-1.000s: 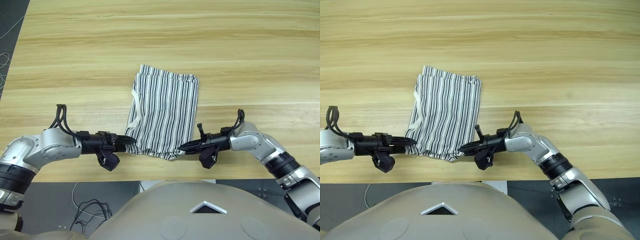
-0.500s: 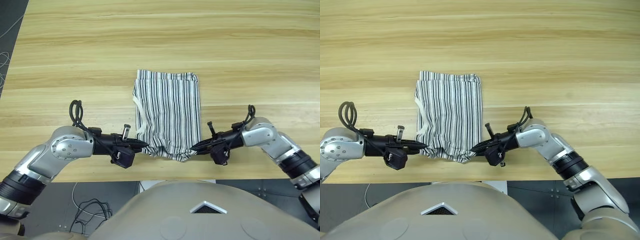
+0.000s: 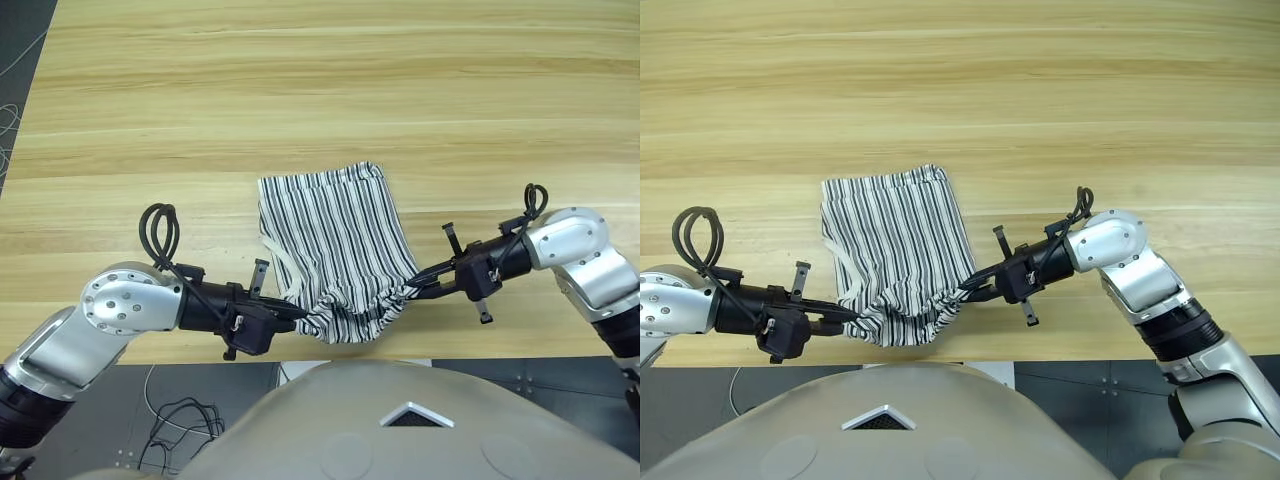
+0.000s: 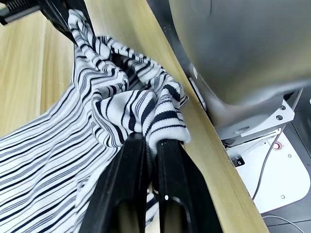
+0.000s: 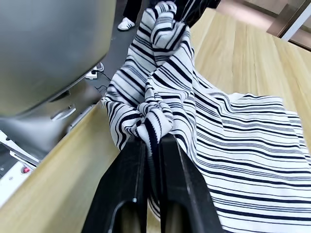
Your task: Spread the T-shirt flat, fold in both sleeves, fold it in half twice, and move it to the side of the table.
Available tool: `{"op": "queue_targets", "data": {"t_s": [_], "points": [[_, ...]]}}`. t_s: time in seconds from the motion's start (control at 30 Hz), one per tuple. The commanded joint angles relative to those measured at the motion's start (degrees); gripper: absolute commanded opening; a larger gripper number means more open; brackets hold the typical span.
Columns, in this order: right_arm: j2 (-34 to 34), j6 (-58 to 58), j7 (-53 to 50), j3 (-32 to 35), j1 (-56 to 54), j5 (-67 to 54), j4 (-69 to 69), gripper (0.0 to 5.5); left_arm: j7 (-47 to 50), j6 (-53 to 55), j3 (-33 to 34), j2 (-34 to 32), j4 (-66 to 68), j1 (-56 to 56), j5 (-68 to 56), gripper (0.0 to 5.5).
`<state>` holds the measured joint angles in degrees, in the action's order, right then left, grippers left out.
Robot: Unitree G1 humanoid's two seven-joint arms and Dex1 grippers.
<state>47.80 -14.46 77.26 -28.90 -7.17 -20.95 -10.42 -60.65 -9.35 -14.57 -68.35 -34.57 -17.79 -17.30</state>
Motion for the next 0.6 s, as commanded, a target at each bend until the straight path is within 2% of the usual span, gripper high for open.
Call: {"op": "queue_targets", "data": {"t_s": [0.03, 0.3, 0.43, 0.6], "points": [[-2.2, 5.2, -1.0, 3.2, -2.7, -2.2, -0.7, 0.10, -0.9, 1.0, 4.6, 1.6, 1.5, 3.6, -2.3, 0.25], [-11.3, 11.0, -2.8, 7.6, -11.1, -3.2, 8.0, 0.10, -4.1, 2.2, 8.7, 5.3, 13.2, 8.1, -4.5, 0.25], [-14.7, 9.7, -3.6, 8.6, -14.4, -0.7, 14.5, 0.10, -5.4, 1.8, 8.9, 7.2, 18.5, 10.0, -2.9, 0.25], [-20.5, 4.0, -6.3, 9.9, -20.5, 4.9, 29.0, 0.10, -5.4, 3.6, 8.1, 10.5, 26.9, 15.4, -0.7, 0.25]]}}
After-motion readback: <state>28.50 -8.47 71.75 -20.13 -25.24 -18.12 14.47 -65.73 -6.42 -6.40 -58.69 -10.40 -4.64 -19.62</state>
